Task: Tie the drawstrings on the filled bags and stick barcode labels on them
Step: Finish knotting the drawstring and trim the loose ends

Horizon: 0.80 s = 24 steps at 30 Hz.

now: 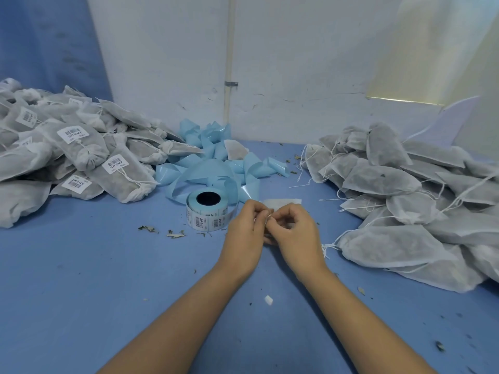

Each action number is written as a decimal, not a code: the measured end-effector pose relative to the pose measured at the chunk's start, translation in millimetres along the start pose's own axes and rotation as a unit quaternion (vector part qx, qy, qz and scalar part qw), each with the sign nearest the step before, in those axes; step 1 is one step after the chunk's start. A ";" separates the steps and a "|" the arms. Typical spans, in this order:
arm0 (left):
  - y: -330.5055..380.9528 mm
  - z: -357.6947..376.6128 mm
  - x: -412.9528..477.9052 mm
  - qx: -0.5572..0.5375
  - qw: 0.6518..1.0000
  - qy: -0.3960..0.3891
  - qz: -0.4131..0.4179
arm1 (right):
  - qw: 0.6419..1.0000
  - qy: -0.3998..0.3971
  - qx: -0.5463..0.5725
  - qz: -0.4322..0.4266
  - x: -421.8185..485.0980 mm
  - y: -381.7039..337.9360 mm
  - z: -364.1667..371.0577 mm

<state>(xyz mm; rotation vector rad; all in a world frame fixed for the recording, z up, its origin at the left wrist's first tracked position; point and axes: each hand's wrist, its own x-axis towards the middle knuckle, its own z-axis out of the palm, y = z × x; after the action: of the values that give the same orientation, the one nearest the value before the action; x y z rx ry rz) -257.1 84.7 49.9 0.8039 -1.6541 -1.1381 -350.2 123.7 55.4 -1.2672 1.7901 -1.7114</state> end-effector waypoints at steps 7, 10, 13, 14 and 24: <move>0.6 -2.0 1.4 0.070 0.997 -0.005 0.021 | 0.982 -0.027 0.155 0.108 4.3 -0.8 -1.7; 1.2 -5.3 1.5 0.123 0.991 -0.007 0.045 | 0.966 -0.047 0.207 0.147 5.3 -3.7 -3.8; 2.6 -7.9 2.1 0.130 0.990 -0.019 0.051 | 0.959 -0.051 0.224 0.164 8.4 -4.7 -6.1; 2.8 -8.1 2.1 0.131 0.990 -0.021 0.049 | 0.953 -0.050 0.244 0.173 9.3 -4.6 -7.3; 0.0 -8.3 5.9 0.130 0.990 -0.026 0.045 | 0.859 -0.143 0.424 0.250 12.3 -4.1 -14.6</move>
<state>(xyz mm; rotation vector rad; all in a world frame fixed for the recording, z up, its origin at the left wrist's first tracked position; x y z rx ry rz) -251.4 76.8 52.9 0.8572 -1.8889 -0.8988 -366.5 123.5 66.1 -0.5518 0.8712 -1.5847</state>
